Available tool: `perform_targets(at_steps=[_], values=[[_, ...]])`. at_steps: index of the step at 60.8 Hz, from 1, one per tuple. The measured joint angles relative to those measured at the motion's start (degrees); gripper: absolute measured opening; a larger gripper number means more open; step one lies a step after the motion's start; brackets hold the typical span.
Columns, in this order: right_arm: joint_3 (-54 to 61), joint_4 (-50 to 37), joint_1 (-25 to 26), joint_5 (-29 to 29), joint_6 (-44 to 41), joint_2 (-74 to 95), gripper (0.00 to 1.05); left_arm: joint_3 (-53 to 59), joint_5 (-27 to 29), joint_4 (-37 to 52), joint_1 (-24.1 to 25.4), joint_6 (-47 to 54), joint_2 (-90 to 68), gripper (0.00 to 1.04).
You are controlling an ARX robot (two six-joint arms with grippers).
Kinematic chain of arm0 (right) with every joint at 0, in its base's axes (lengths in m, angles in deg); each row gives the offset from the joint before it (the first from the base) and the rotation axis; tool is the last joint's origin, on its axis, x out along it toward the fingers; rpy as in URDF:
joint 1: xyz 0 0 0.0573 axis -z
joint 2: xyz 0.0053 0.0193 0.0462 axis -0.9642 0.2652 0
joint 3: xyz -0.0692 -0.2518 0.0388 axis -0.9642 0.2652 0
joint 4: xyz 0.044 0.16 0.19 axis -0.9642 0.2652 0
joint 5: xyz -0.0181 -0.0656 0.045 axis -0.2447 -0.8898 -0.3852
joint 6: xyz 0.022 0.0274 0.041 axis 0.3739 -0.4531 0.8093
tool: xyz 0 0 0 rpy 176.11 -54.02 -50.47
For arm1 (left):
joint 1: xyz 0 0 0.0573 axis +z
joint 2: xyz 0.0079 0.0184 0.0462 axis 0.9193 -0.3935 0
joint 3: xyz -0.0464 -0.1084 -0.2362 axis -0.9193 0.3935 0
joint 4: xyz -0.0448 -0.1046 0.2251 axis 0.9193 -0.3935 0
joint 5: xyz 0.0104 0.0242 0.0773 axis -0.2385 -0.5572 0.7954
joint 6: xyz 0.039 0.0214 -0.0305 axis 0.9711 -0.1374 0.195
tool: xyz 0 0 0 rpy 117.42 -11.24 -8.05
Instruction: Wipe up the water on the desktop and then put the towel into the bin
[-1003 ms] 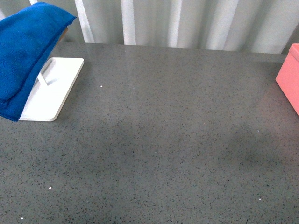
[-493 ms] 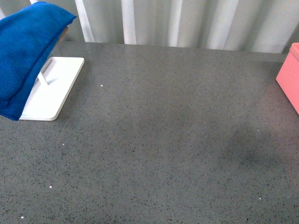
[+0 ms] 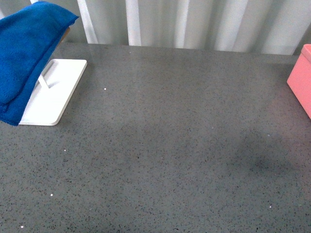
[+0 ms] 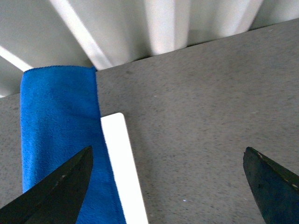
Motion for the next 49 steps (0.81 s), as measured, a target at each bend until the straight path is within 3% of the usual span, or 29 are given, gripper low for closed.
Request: perform_targets(at_steps=[17, 30, 49], values=[[0.0, 0.0, 0.0, 0.0, 0.0, 0.0, 0.98, -10.27, 7.91, -3.96, 6.47, -1.81, -11.23, 0.98], [0.0, 0.0, 0.0, 0.02, 0.0, 0.0, 0.98, -11.17, 8.46, -5.25, 9.75, -5.86, -13.84, 0.98], [0.0, 0.0, 0.0, 0.0, 0.0, 0.0, 0.98, -10.21, 6.45, -5.38, 10.16, -8.52, -15.98, 0.98]])
